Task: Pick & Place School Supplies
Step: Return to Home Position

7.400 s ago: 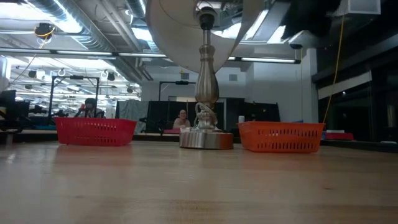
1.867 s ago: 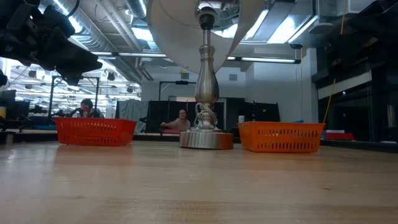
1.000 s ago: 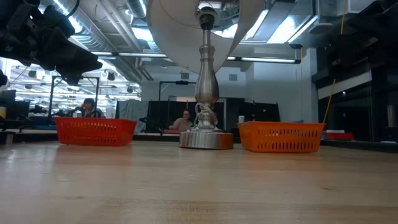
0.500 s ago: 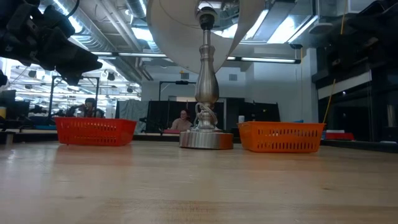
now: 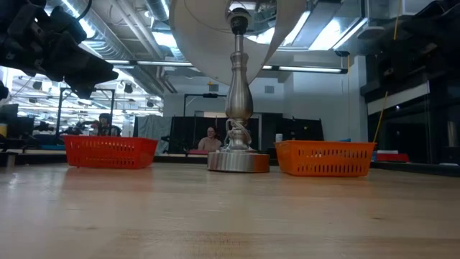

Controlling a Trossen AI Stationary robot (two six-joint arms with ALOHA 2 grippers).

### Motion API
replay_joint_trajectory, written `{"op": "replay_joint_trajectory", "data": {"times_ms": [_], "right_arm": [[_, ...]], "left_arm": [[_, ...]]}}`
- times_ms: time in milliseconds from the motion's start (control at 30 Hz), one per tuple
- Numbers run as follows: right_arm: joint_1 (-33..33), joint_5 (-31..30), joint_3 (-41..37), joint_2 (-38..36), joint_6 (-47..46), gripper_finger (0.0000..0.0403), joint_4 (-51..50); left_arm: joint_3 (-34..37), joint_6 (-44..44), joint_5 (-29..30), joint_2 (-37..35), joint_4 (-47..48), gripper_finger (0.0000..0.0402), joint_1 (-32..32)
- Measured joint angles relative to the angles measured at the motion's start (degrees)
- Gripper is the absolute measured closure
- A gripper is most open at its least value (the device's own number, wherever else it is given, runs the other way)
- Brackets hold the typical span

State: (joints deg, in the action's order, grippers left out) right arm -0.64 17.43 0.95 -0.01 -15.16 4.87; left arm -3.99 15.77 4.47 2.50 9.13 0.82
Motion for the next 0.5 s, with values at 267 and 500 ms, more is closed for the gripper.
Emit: {"op": "replay_joint_trajectory", "data": {"times_ms": [267, 500], "right_arm": [[0.0, 0.0, 0.0, 0.0, 0.0, 0.0211, 0.0], [0.0, 0.0, 0.0, 0.0, 0.0, 0.0211, 0.0]], "left_arm": [[0.0, 0.0, 0.0, 0.0, 0.0, 0.0299, 0.0], [0.0, 0.0, 0.0, 0.0, 0.0, 0.0296, 0.0]]}}
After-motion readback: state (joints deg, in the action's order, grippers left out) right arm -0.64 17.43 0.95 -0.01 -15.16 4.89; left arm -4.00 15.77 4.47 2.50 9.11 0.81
